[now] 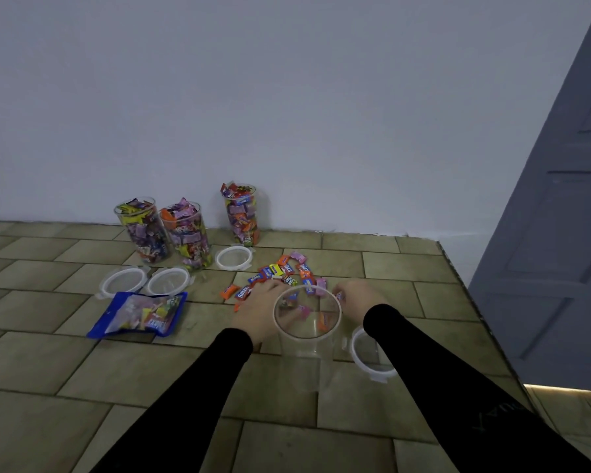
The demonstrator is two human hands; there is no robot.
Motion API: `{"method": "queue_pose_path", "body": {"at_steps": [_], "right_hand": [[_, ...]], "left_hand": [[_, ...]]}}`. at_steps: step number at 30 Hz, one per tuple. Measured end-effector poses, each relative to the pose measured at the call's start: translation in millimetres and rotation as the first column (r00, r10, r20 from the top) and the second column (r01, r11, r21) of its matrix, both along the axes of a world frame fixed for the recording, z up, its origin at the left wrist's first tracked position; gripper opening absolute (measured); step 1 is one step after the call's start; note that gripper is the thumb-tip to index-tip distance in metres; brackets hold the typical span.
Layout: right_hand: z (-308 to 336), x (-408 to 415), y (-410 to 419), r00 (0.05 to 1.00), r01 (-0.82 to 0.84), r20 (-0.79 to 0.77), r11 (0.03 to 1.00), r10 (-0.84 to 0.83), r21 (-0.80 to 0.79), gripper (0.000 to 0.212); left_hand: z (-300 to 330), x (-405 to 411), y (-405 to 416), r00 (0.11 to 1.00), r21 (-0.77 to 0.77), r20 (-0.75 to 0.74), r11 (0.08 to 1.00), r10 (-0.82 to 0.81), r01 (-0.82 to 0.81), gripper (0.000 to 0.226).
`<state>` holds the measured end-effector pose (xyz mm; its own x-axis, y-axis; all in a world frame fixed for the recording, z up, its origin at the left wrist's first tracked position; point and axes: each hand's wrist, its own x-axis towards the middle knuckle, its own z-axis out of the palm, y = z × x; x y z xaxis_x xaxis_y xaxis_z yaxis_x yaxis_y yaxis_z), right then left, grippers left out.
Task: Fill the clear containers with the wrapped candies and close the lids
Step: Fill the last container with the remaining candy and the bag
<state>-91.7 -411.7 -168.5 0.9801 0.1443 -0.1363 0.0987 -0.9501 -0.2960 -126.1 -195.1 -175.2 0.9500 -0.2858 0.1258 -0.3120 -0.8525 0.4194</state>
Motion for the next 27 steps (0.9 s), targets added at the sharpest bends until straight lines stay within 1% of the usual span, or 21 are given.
{"method": "queue_pose_path", "body": {"at_steps": [2,5,7,9,12,14,15,17,19,21,22,23,24,27], "right_hand": [[1.6,4.1,5.0,0.999,-0.051,-0.009,0.998,0.052,0.039,0.022],[2.9,9.5,8.9,0.992,-0.122,0.010,0.986,0.122,0.117,0.021],[1.6,12.6,9.8,0.986,-0.167,0.021,0.982,0.166,0.085,0.033],[-1.5,17.9,10.6,0.982,-0.189,0.007,0.980,0.189,0.068,0.044],[-6.8,29.7,14.8,0.980,-0.192,-0.005,0.960,0.197,0.205,0.039],[-8.4,37.9,19.6,0.977,-0.212,0.030,0.947,0.211,0.242,0.047],[-10.2,43.0,23.0,0.973,-0.227,0.077,0.952,0.216,0.206,0.050],[-14.8,51.7,32.0,0.953,-0.251,0.192,0.965,0.233,0.078,0.053],[-21.4,61.2,42.4,0.944,-0.224,0.242,0.974,0.224,-0.027,0.054],[-28.4,72.3,55.3,0.947,-0.215,0.230,0.974,0.226,-0.071,0.063],[-31.5,77.4,60.6,0.947,-0.225,0.214,0.971,0.238,-0.082,0.063],[-32.9,81.3,64.1,0.949,-0.235,0.194,0.968,0.247,-0.085,0.059],[-35.5,87.9,67.5,0.953,-0.237,0.175,0.968,0.249,-0.084,0.056],[-38.1,100.0,71.2,0.958,-0.231,0.150,0.968,0.244,-0.101,0.056]], "left_hand": [[-0.7,5.3,-15.9,0.999,0.068,0.011,0.996,0.053,-0.054,0.084],[-11.2,14.9,-34.1,0.990,0.219,-0.073,0.970,0.121,-0.103,0.091],[-22.2,18.4,-42.5,0.984,0.298,-0.080,0.946,0.159,-0.129,0.094],[-27.6,18.8,-47.5,0.981,0.300,-0.092,0.945,0.169,-0.134,0.095],[-28.2,22.2,-43.6,0.977,0.241,-0.062,0.953,0.206,-0.185,0.080],[-26.1,30.7,-35.4,0.975,0.224,-0.059,0.955,0.215,-0.197,0.073],[-25.4,36.3,-31.2,0.973,0.223,-0.078,0.955,0.216,-0.194,0.071],[-23.3,44.5,-23.5,0.966,0.237,-0.088,0.947,0.242,-0.215,0.069],[-21.5,49.1,-20.8,0.960,0.259,-0.055,0.933,0.274,-0.251,0.070],[-20.0,57.4,-19.8,0.957,0.306,-0.016,0.913,0.289,-0.270,0.077],[-17.5,62.7,-19.2,0.959,0.324,-0.008,0.908,0.285,-0.267,0.085],[-15.2,68.7,-18.4,0.961,0.329,-0.018,0.909,0.276,-0.255,0.090],[-14.0,76.9,-16.1,0.963,0.328,-0.046,0.915,0.265,-0.236,0.089],[-12.2,93.4,-12.1,0.964,0.317,-0.157,0.935,0.215,-0.157,0.077]]}}
